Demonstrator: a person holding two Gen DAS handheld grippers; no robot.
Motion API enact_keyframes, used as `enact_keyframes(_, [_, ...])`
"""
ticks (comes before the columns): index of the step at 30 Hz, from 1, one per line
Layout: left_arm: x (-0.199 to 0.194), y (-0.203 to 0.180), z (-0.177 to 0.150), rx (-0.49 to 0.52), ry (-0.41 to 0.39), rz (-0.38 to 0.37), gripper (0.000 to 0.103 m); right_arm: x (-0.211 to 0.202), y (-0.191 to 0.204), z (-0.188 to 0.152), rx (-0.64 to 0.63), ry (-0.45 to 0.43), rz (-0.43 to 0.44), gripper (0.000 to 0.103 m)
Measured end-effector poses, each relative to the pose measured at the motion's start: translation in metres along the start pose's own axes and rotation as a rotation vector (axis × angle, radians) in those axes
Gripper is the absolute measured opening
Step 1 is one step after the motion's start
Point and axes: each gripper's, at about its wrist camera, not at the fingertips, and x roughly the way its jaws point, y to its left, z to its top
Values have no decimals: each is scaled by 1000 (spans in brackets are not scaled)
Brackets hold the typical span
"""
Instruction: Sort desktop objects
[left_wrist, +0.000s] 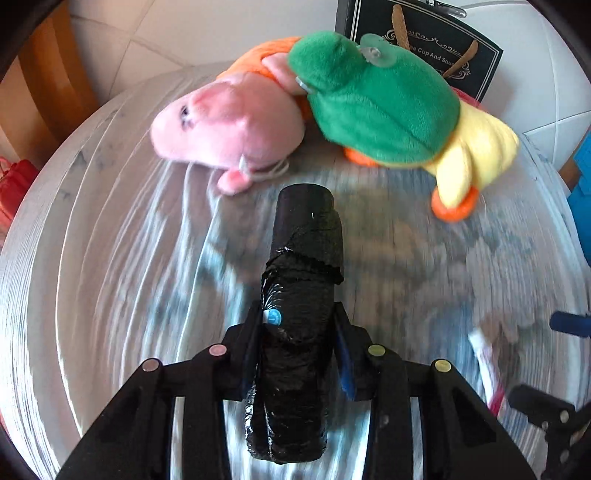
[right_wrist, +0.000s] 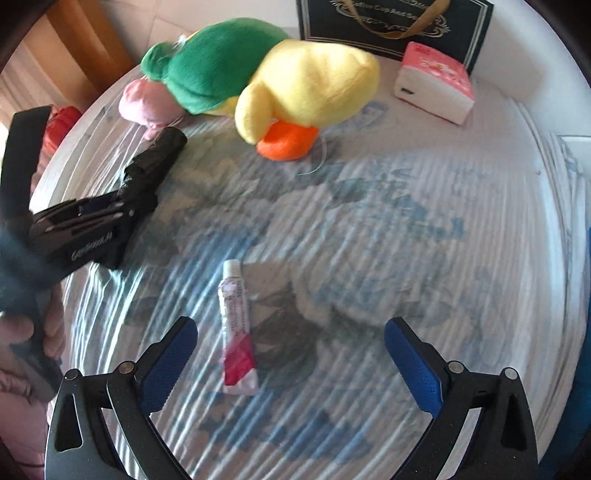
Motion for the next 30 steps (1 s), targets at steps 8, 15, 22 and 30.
enact_keyframes(8, [-27,3,-44,8,52,26,35,18,32,-2,-78,41,-6,79])
enact_keyframes(15, [-23,-2,-29,0,30,17,36,23,45,1,-146,31,-63,63])
enact_keyframes(22, [-38,-8,-32,10,8,-5,34,14,55,1,-210,-1,-58,19])
enact_keyframes(30, [-84,-15,-39,21,-97,-7,33,-42,62,-4,-256,-127,-94,19])
